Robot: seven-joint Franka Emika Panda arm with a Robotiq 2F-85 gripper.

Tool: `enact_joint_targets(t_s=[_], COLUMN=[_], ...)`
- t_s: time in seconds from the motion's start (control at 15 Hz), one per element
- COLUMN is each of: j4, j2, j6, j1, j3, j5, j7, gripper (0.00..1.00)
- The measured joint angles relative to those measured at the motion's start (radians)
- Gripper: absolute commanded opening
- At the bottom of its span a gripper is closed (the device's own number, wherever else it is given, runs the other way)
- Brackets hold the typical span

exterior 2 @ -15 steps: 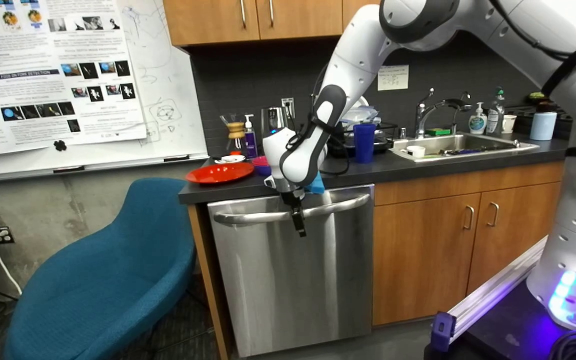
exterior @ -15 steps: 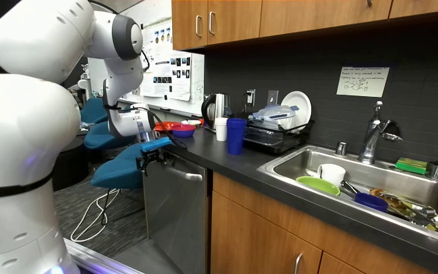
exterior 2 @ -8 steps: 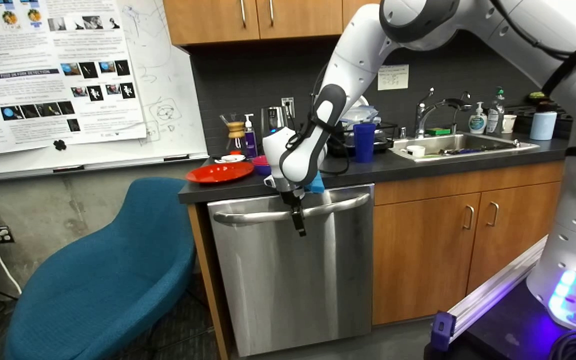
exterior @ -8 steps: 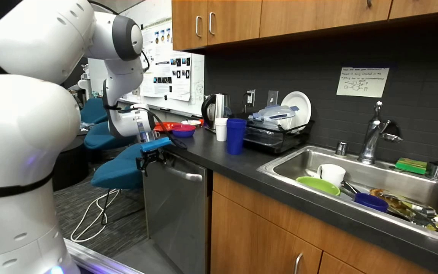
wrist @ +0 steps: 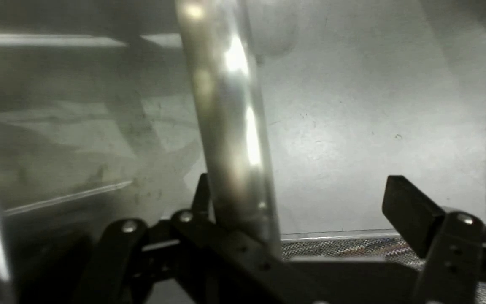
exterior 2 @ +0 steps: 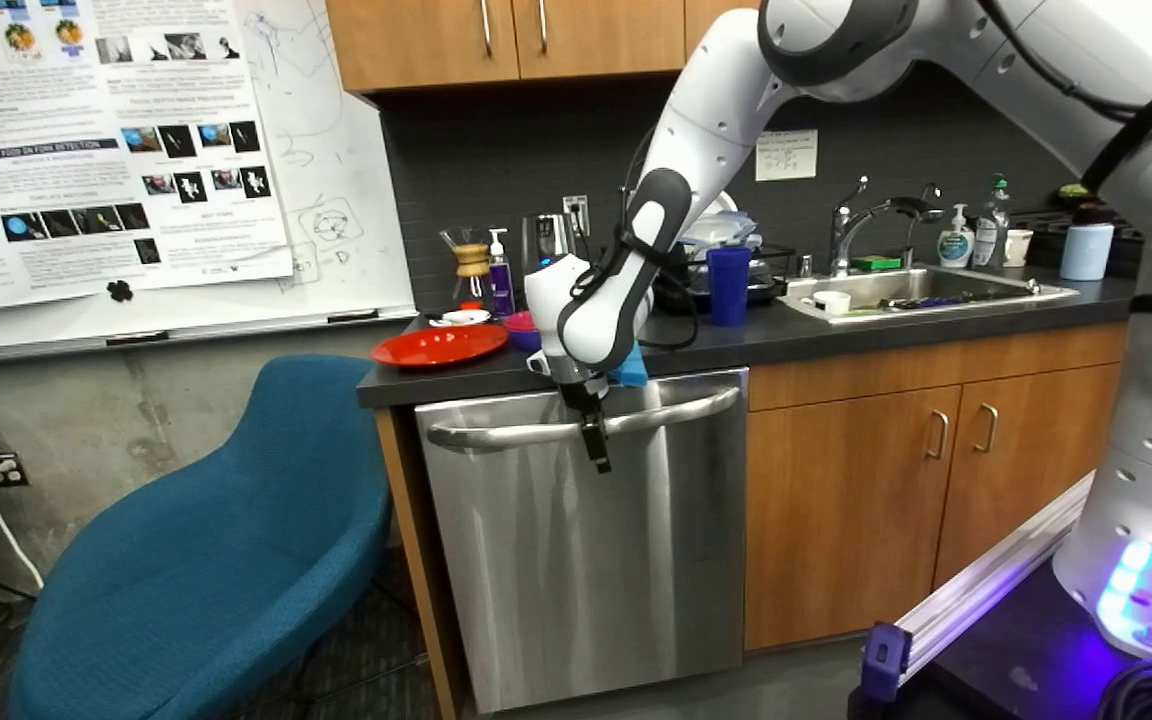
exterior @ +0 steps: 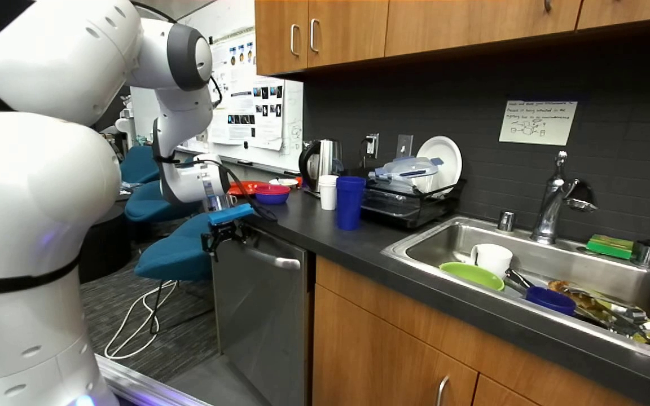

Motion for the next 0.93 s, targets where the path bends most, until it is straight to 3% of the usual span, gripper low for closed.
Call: enact_joint_targets(t_s=[0.4, 0.93], j4=[0.014, -0.032], j2=[0.008, 0.007], j6=[0.015, 0.145], j1=[0.005, 0.005], j3=[0.020, 0.024], j5=[0.007, 0.020], j7=[0.031, 0.099], gripper=[1.00, 1.00])
